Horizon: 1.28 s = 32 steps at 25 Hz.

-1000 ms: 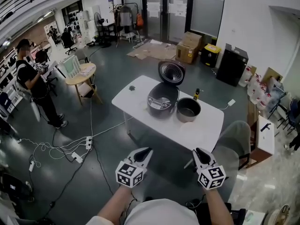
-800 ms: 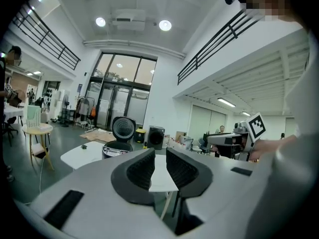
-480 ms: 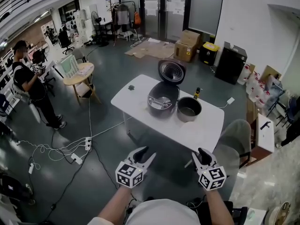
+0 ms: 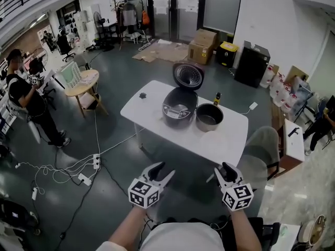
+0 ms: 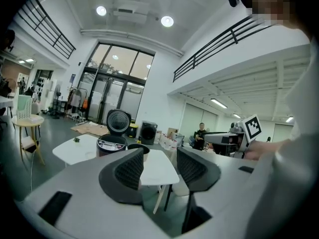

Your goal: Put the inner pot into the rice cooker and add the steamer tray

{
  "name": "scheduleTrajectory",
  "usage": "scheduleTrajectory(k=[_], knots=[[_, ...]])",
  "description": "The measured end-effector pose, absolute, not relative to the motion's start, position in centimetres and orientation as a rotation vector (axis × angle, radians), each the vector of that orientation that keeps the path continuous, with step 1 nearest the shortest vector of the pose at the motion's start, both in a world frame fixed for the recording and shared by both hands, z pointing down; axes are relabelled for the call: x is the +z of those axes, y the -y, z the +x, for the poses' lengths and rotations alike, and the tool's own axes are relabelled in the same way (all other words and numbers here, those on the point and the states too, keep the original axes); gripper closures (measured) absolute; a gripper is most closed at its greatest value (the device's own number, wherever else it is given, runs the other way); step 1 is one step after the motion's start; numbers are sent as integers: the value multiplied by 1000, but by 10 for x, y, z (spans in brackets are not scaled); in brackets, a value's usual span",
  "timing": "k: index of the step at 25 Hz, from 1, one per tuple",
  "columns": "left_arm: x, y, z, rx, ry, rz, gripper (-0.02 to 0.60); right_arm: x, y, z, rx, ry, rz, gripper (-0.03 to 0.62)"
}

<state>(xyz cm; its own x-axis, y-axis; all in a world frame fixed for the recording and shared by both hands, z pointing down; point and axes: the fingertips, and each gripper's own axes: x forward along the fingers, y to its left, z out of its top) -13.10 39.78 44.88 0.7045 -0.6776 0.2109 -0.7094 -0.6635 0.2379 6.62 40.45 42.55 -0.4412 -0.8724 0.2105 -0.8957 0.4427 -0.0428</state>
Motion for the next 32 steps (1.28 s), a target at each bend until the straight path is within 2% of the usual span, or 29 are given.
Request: scheduleTrajectory(k=[16, 32], knots=[[463, -382, -130, 176, 1030, 2607, 356, 438, -394, 70, 256, 2472, 1616, 422], [478, -276, -77, 206, 1035, 2586, 356, 463, -275, 117, 317, 2493, 1565, 422]])
